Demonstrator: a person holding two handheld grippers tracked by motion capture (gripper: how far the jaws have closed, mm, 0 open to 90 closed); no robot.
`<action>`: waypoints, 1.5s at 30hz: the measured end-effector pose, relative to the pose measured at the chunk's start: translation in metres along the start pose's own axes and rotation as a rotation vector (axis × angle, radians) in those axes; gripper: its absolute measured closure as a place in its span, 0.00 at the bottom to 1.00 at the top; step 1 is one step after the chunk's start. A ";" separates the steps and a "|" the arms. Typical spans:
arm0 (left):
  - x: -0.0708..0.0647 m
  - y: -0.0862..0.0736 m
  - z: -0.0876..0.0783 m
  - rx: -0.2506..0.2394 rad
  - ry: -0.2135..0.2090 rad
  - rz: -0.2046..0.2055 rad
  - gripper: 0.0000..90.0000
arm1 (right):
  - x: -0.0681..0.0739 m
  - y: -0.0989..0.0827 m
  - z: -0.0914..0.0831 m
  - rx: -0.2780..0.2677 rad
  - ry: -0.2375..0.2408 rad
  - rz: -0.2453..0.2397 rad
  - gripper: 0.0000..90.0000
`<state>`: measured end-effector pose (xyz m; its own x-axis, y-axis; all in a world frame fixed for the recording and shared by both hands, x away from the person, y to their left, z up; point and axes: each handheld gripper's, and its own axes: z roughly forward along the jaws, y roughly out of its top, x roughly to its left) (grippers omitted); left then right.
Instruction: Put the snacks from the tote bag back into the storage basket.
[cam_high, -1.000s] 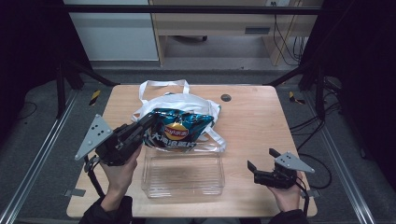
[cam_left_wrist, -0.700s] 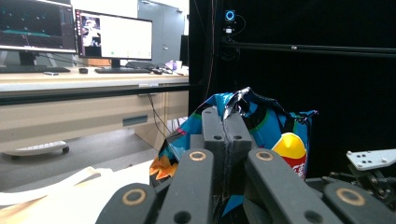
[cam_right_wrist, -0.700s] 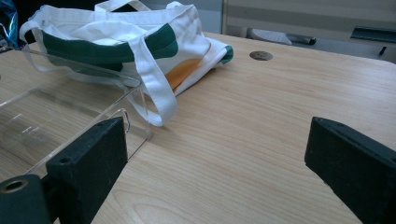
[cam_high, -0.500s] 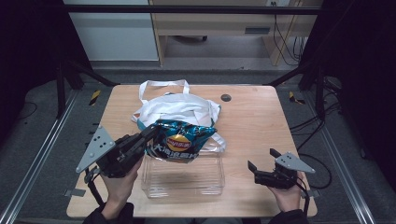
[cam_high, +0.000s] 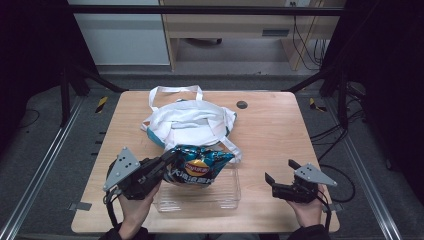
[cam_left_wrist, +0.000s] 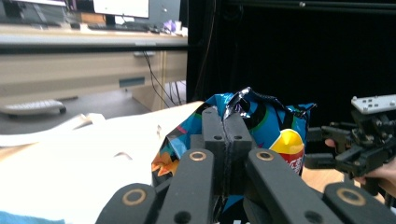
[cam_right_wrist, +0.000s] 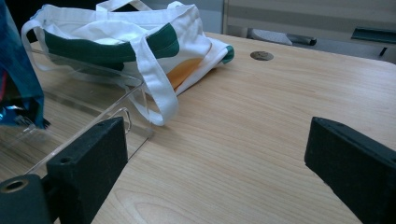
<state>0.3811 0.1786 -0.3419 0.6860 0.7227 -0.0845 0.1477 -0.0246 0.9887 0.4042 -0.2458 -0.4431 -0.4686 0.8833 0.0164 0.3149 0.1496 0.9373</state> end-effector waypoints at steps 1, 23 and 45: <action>-0.001 -0.002 0.001 0.010 -0.009 -0.010 1.00 | 0.000 0.000 0.000 0.002 0.000 0.000 0.07; 0.017 -0.032 0.006 0.101 0.062 -0.073 1.00 | 0.001 0.000 0.000 -0.001 0.003 0.002 0.07; 0.023 -0.038 0.011 0.134 0.147 -0.081 1.00 | 0.001 0.000 0.001 0.010 0.006 -0.001 0.07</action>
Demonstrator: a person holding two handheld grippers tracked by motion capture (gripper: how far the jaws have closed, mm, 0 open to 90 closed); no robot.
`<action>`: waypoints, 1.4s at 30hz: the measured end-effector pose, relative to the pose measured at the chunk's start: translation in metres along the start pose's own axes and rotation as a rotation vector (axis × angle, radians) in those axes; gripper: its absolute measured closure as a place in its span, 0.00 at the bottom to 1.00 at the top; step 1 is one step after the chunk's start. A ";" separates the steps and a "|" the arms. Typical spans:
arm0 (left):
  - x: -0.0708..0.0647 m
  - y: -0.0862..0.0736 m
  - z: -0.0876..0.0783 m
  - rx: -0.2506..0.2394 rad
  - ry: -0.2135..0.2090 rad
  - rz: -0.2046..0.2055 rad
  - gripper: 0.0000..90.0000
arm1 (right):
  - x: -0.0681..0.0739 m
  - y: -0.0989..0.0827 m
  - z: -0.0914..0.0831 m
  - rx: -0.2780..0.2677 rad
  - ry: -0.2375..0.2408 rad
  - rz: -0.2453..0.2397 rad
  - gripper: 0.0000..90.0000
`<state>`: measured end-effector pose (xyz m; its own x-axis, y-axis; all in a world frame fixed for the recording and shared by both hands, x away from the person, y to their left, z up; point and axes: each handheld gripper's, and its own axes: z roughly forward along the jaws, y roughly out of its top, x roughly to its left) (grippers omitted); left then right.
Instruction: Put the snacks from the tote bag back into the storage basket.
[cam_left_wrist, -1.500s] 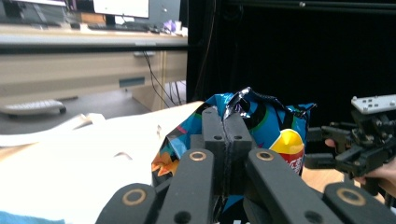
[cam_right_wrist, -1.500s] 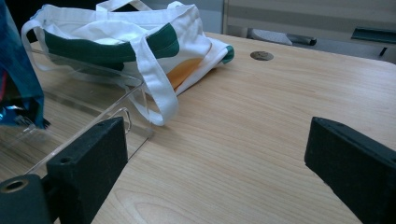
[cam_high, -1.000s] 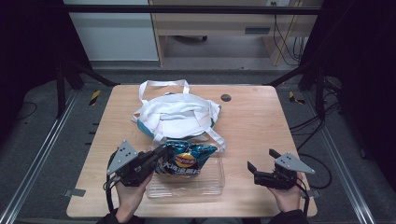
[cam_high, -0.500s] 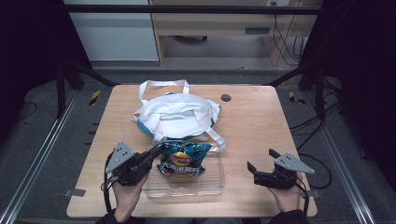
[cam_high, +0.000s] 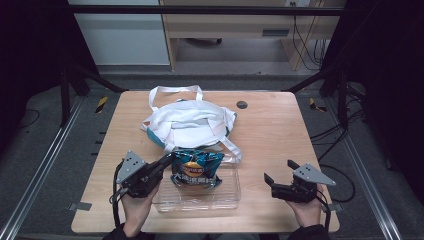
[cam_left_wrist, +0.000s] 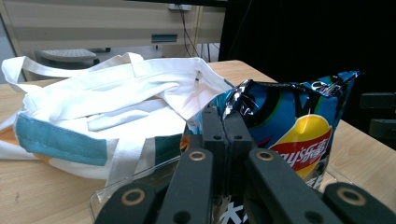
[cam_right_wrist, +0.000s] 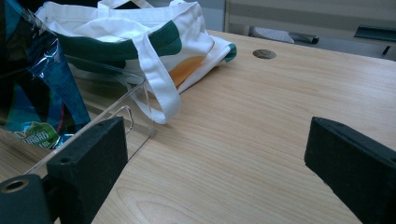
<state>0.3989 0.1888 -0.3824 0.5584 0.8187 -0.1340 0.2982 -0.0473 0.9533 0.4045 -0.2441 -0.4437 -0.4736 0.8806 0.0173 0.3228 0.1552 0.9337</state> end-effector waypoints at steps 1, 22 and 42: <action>0.000 0.000 0.000 0.000 0.003 -0.003 1.00 | 0.000 0.000 0.000 0.001 -0.002 -0.001 0.07; 0.005 0.003 0.016 -0.014 0.052 -0.008 0.99 | 0.000 0.000 0.002 0.007 0.000 -0.001 0.07; 0.012 0.011 0.038 -0.004 0.079 0.005 0.99 | 0.000 0.000 0.004 0.010 0.000 -0.003 0.07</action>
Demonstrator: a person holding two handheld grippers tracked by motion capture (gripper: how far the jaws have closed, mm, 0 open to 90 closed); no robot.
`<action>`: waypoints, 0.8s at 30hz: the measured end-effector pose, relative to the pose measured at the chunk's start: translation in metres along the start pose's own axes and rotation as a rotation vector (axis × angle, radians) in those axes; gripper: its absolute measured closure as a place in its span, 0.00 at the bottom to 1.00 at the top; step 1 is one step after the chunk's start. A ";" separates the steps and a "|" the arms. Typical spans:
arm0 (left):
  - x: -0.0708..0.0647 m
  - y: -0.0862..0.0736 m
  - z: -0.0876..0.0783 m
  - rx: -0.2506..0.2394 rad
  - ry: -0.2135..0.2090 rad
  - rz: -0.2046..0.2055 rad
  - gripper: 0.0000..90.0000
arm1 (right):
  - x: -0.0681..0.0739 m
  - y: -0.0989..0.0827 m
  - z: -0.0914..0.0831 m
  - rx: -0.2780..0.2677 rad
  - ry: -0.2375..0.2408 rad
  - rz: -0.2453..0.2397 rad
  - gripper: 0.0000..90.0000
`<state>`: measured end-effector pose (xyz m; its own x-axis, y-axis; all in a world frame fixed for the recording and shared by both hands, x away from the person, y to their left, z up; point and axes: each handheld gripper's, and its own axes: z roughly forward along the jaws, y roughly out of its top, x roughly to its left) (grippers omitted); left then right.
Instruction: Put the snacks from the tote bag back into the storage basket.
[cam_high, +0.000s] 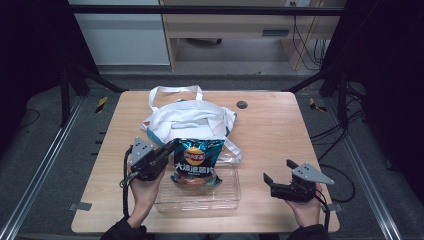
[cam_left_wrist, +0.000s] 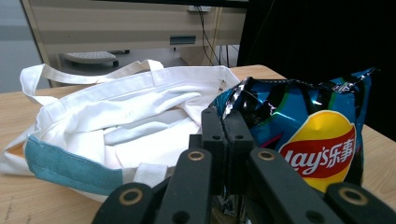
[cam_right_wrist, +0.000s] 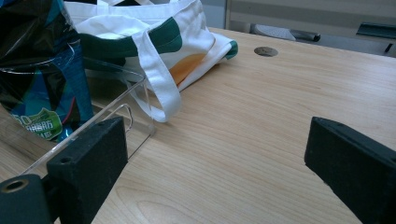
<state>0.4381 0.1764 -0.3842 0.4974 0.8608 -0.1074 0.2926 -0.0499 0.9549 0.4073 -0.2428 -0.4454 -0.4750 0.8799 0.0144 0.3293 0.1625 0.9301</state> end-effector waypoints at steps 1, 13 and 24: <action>0.000 0.000 0.001 -0.001 0.002 0.001 0.99 | 0.000 0.000 0.000 0.001 0.001 0.004 0.07; 0.003 0.001 0.009 0.007 0.011 0.006 0.99 | 0.000 0.000 0.001 0.004 0.003 0.003 0.07; 0.001 0.002 0.010 0.013 0.018 0.023 0.99 | 0.000 0.000 0.000 0.003 0.003 0.004 0.07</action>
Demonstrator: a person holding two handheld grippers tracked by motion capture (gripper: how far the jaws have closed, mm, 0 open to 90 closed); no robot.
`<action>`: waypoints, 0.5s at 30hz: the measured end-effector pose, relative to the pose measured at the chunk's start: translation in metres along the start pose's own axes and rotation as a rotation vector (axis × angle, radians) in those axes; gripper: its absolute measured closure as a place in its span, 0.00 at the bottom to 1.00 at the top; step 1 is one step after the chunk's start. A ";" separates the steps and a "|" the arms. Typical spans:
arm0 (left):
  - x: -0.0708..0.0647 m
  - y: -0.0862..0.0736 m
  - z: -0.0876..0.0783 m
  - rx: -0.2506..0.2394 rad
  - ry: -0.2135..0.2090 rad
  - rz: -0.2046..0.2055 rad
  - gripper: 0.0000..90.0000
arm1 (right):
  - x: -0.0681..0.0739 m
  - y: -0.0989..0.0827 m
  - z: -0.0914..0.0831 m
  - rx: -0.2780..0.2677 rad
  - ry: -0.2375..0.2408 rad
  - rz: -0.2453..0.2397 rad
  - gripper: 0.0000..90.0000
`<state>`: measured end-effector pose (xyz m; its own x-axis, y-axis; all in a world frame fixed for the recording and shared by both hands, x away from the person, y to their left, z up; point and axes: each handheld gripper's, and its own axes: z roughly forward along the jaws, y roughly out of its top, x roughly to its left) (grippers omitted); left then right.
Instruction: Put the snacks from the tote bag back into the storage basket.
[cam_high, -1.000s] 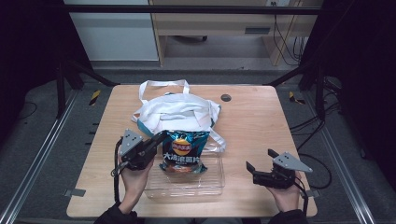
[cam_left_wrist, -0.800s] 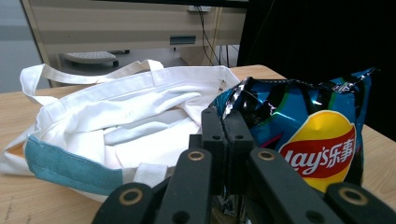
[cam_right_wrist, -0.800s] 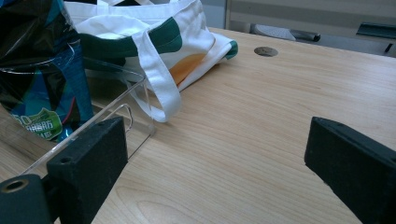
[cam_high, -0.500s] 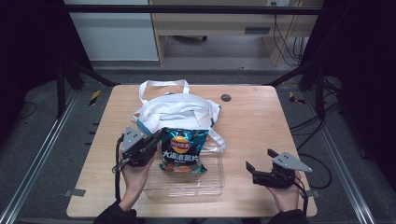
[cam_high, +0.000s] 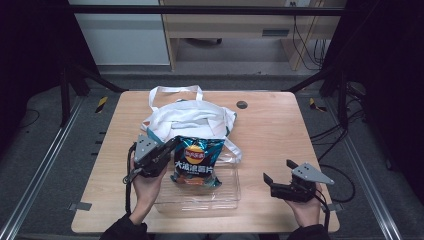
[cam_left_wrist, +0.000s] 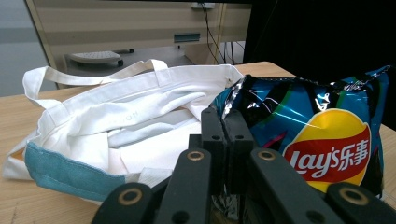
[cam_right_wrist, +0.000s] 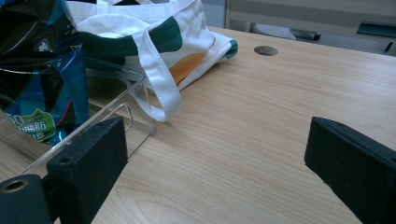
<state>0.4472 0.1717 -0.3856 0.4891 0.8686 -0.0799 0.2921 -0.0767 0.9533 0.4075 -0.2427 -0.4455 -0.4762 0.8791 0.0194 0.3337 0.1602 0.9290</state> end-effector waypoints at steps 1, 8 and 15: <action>0.000 0.000 0.000 0.000 -0.001 -0.001 0.99 | 0.000 0.000 0.000 0.000 0.000 0.000 0.07; -0.004 0.002 -0.004 0.009 0.003 -0.015 0.99 | 0.000 0.000 0.000 0.001 0.000 0.002 0.07; -0.022 0.002 -0.016 0.025 0.026 0.020 0.99 | 0.000 0.000 -0.001 -0.003 0.000 0.002 0.07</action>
<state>0.4235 0.1603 -0.3776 0.4739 0.8790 -0.0526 0.3031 -0.1067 0.9470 0.4071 -0.2431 -0.4451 -0.4754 0.8795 0.0213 0.3324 0.1571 0.9299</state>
